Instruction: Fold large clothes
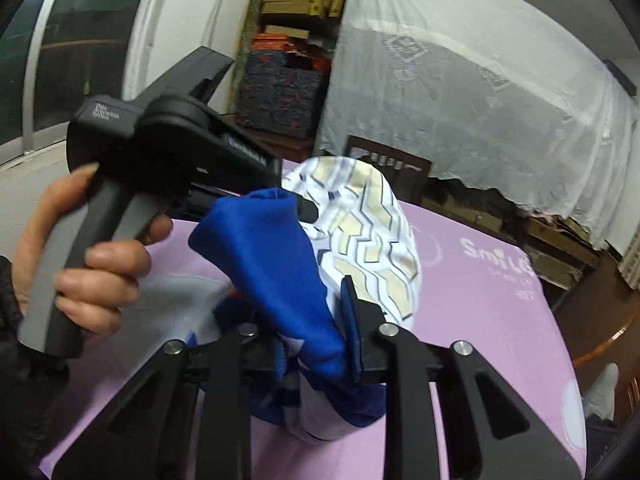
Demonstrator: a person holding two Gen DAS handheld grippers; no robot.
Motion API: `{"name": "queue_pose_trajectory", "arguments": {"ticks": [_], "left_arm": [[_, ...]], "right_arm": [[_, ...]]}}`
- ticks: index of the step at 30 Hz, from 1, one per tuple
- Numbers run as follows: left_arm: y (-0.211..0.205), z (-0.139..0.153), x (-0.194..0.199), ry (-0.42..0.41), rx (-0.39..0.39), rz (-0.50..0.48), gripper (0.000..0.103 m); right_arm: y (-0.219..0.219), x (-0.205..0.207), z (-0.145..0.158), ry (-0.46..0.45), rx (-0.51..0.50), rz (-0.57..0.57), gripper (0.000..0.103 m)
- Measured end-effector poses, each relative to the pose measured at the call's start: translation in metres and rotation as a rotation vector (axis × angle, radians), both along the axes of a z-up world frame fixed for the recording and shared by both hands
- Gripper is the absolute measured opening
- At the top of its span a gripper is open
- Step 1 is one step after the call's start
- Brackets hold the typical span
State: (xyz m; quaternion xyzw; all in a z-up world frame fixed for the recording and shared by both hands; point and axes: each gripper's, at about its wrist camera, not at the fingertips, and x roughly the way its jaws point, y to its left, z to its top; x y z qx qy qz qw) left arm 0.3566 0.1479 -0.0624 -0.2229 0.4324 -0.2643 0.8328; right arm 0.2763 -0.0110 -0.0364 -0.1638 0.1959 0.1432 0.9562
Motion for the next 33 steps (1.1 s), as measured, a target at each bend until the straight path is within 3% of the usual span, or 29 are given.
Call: {"name": "queue_pose_trajectory", "arguments": {"ticks": [4, 6, 8, 12, 15, 18, 22, 24, 28, 33], "left_arm": [[0.014, -0.037, 0.005, 0.086, 0.141, 0.029, 0.018], [0.021, -0.05, 0.008, 0.112, 0.162, 0.032, 0.019], [0.024, -0.054, 0.009, 0.117, 0.157, 0.032, 0.022], [0.019, -0.052, 0.011, 0.089, 0.222, 0.029, 0.027], [0.019, -0.052, 0.01, 0.083, 0.23, 0.025, 0.028], [0.025, -0.055, 0.011, 0.097, 0.188, 0.02, 0.03], [0.028, -0.051, 0.011, 0.102, 0.183, 0.042, 0.047], [0.03, -0.045, 0.009, 0.082, 0.227, 0.074, 0.047], [0.04, -0.03, 0.001, 0.038, 0.23, 0.13, 0.045], [0.044, 0.01, -0.023, -0.103, 0.212, 0.194, 0.045]], "right_arm": [[0.036, 0.013, -0.026, 0.085, -0.112, 0.104, 0.023], [0.057, 0.02, -0.051, 0.153, -0.171, 0.171, 0.023], [0.073, 0.018, -0.074, 0.166, -0.25, 0.203, 0.023], [0.083, 0.014, -0.091, 0.151, -0.31, 0.235, 0.039], [0.081, 0.02, -0.089, 0.184, -0.28, 0.262, 0.045], [0.083, 0.02, -0.09, 0.183, -0.293, 0.283, 0.054], [0.077, 0.013, -0.084, 0.183, -0.277, 0.318, 0.063], [0.065, 0.007, -0.067, 0.186, -0.234, 0.331, 0.065], [0.027, 0.001, -0.034, 0.189, -0.13, 0.326, 0.068], [-0.018, -0.009, 0.009, 0.176, 0.03, 0.28, 0.068]]}}
